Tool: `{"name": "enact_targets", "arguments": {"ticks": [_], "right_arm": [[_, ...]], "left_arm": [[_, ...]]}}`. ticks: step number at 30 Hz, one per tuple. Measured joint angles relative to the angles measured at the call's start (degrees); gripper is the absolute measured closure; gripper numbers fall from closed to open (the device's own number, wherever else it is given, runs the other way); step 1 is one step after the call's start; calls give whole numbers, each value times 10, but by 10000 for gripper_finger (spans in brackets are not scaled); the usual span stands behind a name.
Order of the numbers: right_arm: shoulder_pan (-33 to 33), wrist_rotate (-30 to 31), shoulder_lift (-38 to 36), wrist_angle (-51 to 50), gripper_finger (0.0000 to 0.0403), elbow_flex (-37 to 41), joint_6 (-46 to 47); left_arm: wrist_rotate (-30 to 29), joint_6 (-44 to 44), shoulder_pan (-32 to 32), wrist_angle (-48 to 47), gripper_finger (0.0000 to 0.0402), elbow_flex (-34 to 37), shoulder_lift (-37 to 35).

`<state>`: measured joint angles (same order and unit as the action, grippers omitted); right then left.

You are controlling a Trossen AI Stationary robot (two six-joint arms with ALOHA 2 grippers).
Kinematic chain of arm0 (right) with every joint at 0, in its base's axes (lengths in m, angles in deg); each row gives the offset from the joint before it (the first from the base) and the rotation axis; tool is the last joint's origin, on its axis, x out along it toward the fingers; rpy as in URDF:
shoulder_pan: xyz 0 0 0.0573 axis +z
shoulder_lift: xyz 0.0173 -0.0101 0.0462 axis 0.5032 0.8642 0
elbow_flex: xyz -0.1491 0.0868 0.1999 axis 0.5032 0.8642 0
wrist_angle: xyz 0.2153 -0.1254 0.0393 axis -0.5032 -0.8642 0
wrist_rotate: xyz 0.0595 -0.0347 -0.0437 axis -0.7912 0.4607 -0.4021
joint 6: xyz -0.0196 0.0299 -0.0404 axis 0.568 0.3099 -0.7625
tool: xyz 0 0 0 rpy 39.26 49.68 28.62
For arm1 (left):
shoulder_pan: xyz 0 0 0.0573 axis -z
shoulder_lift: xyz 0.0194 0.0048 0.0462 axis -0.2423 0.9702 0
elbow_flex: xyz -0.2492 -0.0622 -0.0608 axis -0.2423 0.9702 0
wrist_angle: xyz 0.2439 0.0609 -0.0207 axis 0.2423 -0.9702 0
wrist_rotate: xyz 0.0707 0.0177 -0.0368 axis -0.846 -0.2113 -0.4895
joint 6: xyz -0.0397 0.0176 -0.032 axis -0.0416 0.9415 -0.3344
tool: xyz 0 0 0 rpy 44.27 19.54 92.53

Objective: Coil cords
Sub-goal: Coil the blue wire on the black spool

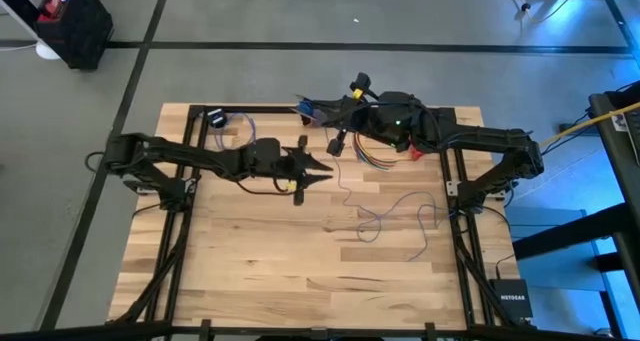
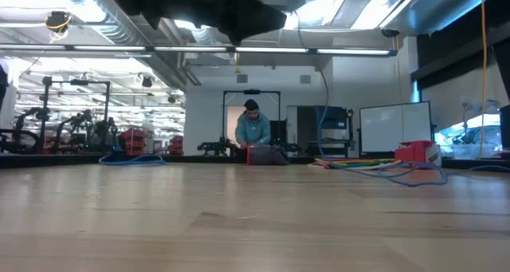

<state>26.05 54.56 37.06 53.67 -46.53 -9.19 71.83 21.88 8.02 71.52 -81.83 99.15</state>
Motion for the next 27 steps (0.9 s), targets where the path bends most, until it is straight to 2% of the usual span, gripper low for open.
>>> {"name": "enact_targets", "arguments": {"ticks": [5, 8, 10, 13, 20, 24, 27], "right_arm": [[0, 0, 0, -5, 400, 1, 0], [0, 0, 0, -14, 400, 1, 0], [0, 0, 0, -15, 400, 1, 0], [0, 0, 0, -16, 400, 1, 0], [0, 0, 0, -18, 400, 1, 0], [0, 0, 0, -18, 400, 1, 0], [0, 0, 0, -18, 400, 1, 0]], "left_arm": [[4, -59, -21, 68, 279, 0, 25], [75, -78, -27, 115, 272, 0, 46], [99, -93, -26, 155, 270, 0, 61], [101, -107, -27, 193, 270, 0, 74], [99, -115, -31, 214, 270, -1, 76], [99, -110, -31, 221, 286, -1, 76], [99, -100, -31, 222, 320, -1, 76]]}}
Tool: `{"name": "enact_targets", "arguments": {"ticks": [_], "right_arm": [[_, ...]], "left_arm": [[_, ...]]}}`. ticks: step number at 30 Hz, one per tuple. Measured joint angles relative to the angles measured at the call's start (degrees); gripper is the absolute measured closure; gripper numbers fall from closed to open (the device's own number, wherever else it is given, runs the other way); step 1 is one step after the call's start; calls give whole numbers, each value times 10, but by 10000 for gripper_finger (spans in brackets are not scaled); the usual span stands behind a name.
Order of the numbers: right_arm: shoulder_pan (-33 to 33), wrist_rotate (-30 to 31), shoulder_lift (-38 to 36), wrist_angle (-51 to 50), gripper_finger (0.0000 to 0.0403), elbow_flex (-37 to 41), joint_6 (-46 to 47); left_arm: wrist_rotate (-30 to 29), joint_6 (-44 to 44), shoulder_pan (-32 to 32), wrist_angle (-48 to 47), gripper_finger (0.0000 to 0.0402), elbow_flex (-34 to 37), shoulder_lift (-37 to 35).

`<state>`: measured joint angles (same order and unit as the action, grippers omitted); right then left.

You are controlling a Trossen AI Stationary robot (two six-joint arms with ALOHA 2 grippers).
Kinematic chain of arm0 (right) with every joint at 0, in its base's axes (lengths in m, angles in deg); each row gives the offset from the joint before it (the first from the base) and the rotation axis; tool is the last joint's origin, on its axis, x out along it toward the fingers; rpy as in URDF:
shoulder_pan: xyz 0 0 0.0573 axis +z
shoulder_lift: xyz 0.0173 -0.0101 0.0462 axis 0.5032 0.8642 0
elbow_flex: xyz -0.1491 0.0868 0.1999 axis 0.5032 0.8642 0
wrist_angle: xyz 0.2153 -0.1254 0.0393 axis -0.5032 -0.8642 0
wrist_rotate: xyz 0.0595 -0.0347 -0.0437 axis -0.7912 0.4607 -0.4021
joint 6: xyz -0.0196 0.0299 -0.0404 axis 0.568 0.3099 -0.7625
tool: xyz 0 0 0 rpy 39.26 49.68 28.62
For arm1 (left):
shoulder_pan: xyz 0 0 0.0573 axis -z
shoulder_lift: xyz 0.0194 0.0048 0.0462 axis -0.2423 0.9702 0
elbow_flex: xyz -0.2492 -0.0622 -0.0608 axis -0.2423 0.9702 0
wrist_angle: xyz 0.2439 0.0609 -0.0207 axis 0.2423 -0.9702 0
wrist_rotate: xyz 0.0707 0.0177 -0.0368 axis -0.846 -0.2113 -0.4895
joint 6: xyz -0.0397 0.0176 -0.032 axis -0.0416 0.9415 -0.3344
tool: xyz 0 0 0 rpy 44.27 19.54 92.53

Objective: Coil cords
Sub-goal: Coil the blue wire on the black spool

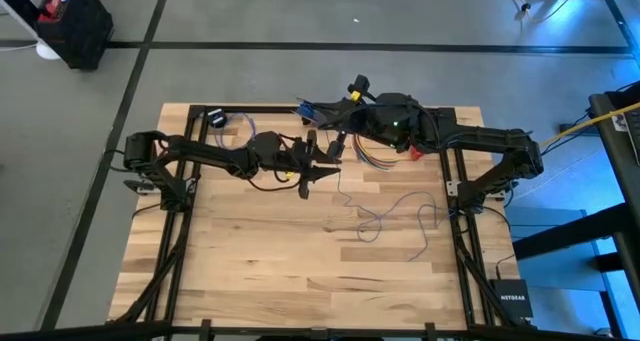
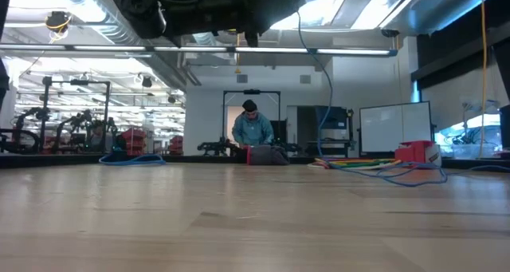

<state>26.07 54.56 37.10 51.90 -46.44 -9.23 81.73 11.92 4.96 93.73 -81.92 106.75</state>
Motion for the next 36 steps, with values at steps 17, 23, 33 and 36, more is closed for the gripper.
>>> {"name": "enact_targets", "arguments": {"ticks": [17, 23, 33, 36], "right_arm": [[55, -5, -2, -75, 400, 1, 1], [81, 3, -1, -178, 400, 1, 6], [82, 27, 14, -323, 400, 43, 64], [81, 63, 22, -310, 400, 77, 64]], "left_arm": [[-227, 110, -27, -367, 398, -1, -129], [-252, 103, -25, -535, 396, -1, -206], [-253, 100, -6, -579, 398, 0, -222], [-230, 91, -6, -577, 399, 0, -222]]}}
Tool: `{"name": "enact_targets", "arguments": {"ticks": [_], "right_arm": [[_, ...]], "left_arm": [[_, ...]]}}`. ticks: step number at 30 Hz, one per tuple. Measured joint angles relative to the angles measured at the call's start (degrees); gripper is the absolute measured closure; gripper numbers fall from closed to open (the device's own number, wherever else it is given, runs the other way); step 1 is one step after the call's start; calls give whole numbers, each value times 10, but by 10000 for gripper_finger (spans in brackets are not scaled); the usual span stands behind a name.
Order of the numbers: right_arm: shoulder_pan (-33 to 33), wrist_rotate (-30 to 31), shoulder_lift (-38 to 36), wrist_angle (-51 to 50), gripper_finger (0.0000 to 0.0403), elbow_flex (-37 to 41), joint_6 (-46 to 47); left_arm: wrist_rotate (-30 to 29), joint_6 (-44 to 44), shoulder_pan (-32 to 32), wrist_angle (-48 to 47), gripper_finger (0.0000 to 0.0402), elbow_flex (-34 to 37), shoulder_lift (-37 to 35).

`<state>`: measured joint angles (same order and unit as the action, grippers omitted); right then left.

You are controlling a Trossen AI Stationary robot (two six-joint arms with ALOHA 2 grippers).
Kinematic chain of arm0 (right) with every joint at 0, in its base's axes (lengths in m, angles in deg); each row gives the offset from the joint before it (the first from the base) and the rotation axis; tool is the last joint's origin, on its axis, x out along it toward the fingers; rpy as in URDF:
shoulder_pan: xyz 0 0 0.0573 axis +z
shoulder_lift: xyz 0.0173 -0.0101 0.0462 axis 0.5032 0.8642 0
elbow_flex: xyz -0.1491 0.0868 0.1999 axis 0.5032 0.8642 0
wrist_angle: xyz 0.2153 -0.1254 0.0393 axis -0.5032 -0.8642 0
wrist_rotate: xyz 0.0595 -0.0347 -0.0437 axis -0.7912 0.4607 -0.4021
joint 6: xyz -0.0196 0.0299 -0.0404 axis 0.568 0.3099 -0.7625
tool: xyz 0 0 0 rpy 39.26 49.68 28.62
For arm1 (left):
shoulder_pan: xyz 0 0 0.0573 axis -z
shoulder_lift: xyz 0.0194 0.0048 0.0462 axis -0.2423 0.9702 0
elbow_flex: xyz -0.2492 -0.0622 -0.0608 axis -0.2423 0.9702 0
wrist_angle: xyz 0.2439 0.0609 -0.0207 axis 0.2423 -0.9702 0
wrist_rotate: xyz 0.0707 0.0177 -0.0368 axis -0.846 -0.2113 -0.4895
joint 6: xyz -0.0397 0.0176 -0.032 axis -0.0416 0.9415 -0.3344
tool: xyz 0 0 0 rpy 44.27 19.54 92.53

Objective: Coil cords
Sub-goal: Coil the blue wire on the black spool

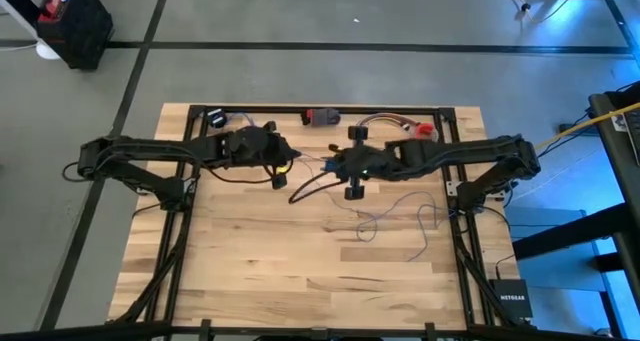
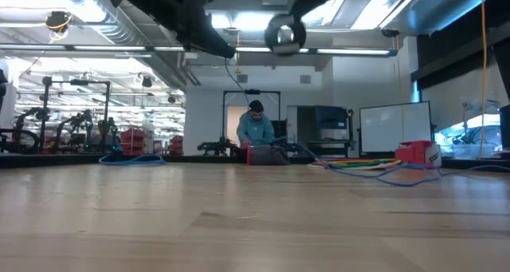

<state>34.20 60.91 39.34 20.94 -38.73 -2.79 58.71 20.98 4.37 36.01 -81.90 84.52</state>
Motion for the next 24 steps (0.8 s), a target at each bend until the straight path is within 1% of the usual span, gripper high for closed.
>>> {"name": "enact_targets", "arguments": {"ticks": [3, 5, 9, 15, 24], "right_arm": [[-6, 68, 8, 14, 400, 26, -1], [-15, 85, 15, 35, 400, 37, -2], [-30, 86, 20, 93, 400, 55, -9], [-51, 36, 25, 182, 400, 57, -23], [-59, 31, 25, 206, 400, 57, -32]], "left_arm": [[44, 2, 6, 15, 398, 0, 0], [62, 8, 14, 39, 399, 0, 0], [79, 10, 27, 75, 398, 0, 6], [85, 12, 38, 100, 397, 0, 16], [84, 17, 38, 113, 397, 0, 18]]}}
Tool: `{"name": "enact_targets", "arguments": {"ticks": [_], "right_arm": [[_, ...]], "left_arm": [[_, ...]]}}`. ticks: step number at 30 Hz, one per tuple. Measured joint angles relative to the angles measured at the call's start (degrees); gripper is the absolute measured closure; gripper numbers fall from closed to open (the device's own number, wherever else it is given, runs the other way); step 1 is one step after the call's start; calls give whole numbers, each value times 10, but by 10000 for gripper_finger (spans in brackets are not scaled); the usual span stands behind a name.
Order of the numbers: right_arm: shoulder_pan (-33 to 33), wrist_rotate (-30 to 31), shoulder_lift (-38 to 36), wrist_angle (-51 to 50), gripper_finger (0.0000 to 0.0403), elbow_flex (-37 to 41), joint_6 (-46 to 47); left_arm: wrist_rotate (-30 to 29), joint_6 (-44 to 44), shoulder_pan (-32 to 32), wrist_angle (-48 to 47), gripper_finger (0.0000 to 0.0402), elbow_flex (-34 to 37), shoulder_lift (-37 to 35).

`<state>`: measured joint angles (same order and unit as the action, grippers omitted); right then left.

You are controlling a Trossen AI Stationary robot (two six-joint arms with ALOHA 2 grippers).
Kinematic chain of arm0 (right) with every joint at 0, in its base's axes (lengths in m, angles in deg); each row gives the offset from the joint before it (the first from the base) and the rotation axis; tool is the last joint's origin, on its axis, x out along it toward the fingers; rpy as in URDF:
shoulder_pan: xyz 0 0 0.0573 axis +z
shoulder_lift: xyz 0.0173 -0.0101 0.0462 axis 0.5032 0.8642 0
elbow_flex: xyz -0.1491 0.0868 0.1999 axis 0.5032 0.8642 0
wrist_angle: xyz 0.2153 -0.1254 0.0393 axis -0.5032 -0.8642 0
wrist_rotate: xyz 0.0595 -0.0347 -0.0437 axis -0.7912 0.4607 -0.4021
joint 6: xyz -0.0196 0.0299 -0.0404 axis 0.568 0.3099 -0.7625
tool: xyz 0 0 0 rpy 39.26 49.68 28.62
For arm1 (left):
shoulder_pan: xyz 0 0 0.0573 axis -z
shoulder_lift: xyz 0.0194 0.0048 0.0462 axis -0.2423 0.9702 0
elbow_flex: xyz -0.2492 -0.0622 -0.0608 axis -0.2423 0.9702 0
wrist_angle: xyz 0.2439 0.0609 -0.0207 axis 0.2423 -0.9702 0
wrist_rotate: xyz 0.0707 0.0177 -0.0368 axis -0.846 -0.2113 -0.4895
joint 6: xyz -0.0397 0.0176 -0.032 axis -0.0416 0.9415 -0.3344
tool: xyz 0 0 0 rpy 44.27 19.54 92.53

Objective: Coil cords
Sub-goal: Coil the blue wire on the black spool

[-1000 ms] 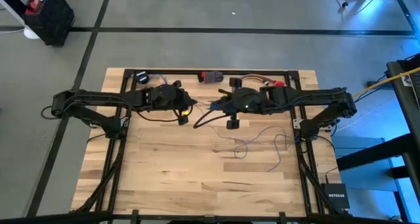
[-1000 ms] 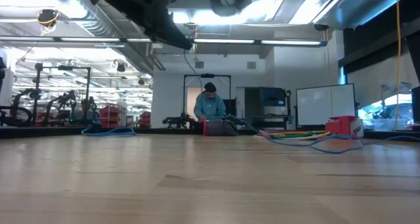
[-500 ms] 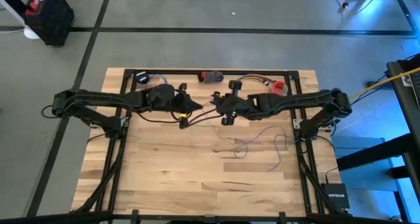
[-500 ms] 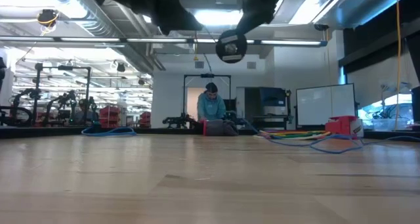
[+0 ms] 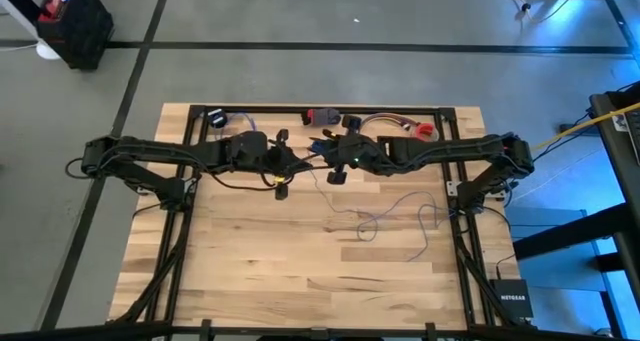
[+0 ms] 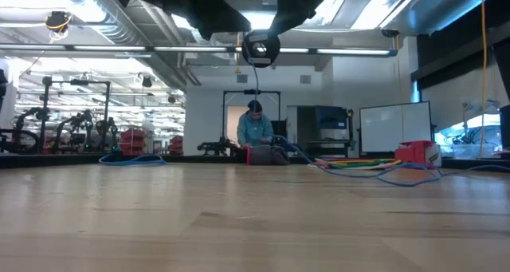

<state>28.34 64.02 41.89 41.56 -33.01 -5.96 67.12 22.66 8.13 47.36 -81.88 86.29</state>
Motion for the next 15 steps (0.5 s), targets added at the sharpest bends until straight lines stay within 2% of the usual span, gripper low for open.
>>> {"name": "enact_targets", "arguments": {"ticks": [5, 9, 15], "right_arm": [[-1, -1, 5, 13, 400, 0, 0], [-1, -30, 17, 38, 400, 0, 1], [0, -38, 28, 64, 400, 0, 0]], "left_arm": [[-2, -3, 3, 34, 397, 0, 5], [-4, -6, 6, 87, 396, 0, 15], [-7, -13, 6, 108, 396, 0, 46]]}}
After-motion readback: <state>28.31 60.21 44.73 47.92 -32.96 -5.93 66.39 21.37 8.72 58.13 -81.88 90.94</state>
